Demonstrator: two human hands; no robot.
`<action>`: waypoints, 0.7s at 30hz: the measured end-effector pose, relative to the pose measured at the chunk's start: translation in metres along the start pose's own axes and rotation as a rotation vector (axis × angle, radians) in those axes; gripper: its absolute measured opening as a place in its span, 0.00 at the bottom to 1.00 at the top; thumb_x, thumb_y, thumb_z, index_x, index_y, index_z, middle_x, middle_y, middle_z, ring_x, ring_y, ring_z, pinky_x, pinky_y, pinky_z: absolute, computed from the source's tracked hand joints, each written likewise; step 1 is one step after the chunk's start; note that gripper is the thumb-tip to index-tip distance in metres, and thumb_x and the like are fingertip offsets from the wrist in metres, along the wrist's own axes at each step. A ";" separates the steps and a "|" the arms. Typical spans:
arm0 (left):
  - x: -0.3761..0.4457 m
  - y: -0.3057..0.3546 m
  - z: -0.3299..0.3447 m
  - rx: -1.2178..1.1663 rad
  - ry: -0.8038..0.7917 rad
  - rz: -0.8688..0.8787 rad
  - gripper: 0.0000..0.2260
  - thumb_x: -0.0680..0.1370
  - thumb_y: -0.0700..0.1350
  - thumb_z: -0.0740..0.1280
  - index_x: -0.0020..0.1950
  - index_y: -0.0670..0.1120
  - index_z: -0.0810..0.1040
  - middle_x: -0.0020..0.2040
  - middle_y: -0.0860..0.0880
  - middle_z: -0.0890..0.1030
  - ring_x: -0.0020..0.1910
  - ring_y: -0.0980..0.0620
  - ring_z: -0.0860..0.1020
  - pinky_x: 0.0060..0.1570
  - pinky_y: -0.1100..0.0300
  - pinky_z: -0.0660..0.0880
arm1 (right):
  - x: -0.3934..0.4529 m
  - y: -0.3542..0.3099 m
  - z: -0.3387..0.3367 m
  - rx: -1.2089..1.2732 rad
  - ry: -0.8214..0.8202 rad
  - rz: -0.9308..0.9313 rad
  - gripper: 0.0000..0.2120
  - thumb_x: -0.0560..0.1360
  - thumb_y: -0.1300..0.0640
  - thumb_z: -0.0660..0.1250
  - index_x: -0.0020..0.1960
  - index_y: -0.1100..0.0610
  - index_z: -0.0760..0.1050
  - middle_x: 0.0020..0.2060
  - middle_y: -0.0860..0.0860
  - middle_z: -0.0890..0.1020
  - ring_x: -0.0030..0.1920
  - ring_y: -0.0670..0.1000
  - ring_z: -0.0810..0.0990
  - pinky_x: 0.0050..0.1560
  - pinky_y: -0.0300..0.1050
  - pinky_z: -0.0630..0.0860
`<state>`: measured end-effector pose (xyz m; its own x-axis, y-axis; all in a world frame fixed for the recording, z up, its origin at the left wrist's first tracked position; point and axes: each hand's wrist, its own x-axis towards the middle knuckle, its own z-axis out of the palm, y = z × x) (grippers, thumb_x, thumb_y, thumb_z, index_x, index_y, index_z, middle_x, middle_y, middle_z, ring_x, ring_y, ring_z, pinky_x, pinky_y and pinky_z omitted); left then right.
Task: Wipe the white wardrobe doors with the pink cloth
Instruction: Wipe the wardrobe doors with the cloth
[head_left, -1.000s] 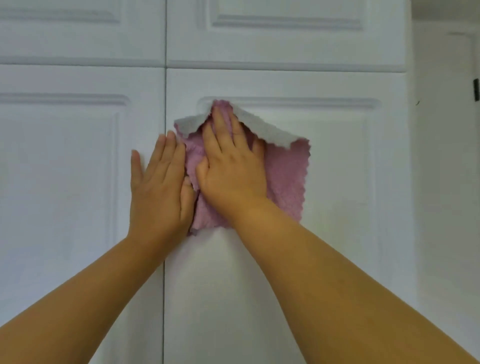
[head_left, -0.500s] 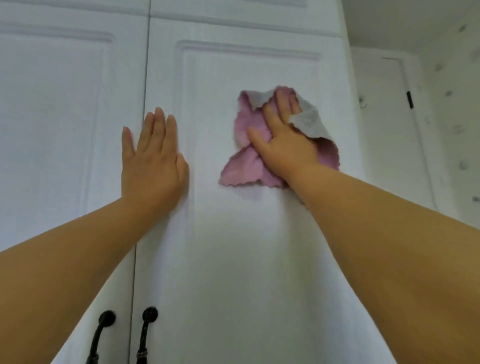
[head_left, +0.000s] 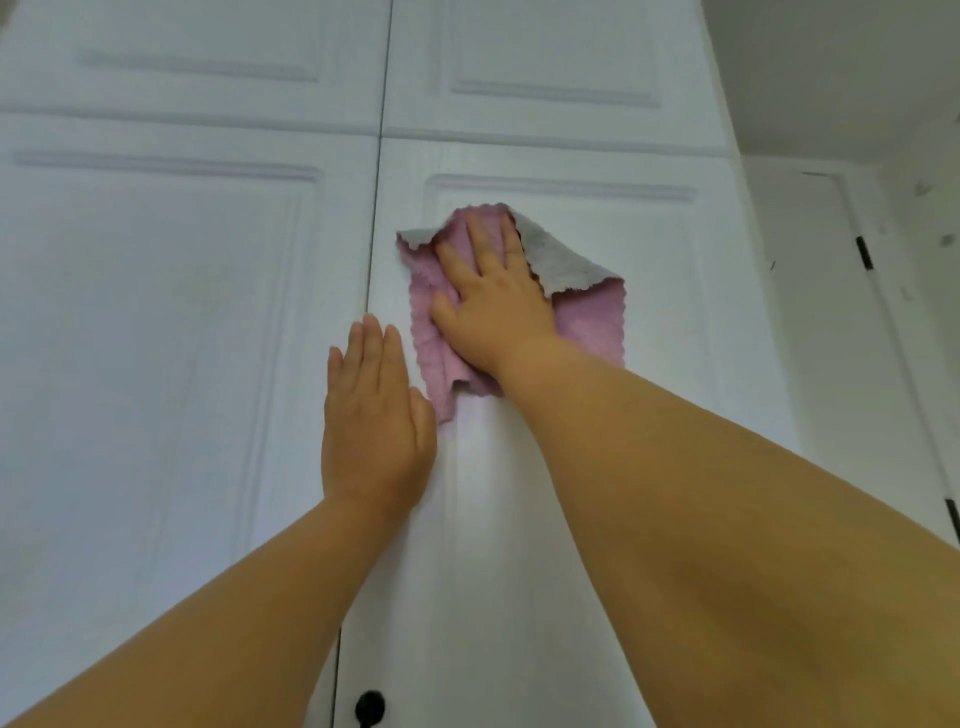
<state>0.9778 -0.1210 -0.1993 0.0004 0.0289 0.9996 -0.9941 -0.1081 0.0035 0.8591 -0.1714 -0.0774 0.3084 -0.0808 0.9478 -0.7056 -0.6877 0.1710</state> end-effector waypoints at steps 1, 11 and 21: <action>0.001 -0.001 0.000 -0.001 -0.001 -0.004 0.32 0.77 0.48 0.44 0.79 0.36 0.56 0.80 0.38 0.56 0.81 0.45 0.51 0.79 0.52 0.42 | -0.002 0.000 0.002 0.004 0.017 -0.035 0.29 0.83 0.45 0.51 0.82 0.48 0.49 0.82 0.51 0.43 0.80 0.58 0.35 0.79 0.52 0.36; 0.000 0.002 -0.002 0.054 -0.007 -0.009 0.32 0.76 0.47 0.48 0.79 0.35 0.57 0.80 0.36 0.56 0.80 0.42 0.52 0.79 0.51 0.43 | -0.090 0.132 -0.022 -0.048 0.001 0.027 0.40 0.71 0.27 0.45 0.81 0.41 0.51 0.82 0.45 0.42 0.81 0.51 0.40 0.78 0.61 0.52; 0.002 0.001 0.000 0.069 -0.015 -0.026 0.32 0.77 0.48 0.49 0.79 0.34 0.56 0.80 0.36 0.55 0.80 0.41 0.51 0.79 0.49 0.42 | -0.147 0.088 0.006 -0.085 0.080 0.307 0.33 0.76 0.30 0.47 0.79 0.35 0.47 0.82 0.48 0.44 0.80 0.60 0.42 0.68 0.69 0.62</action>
<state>0.9770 -0.1214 -0.1976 0.0284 0.0174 0.9994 -0.9839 -0.1763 0.0311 0.7551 -0.2243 -0.2028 0.0247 -0.2156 0.9762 -0.8099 -0.5768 -0.1069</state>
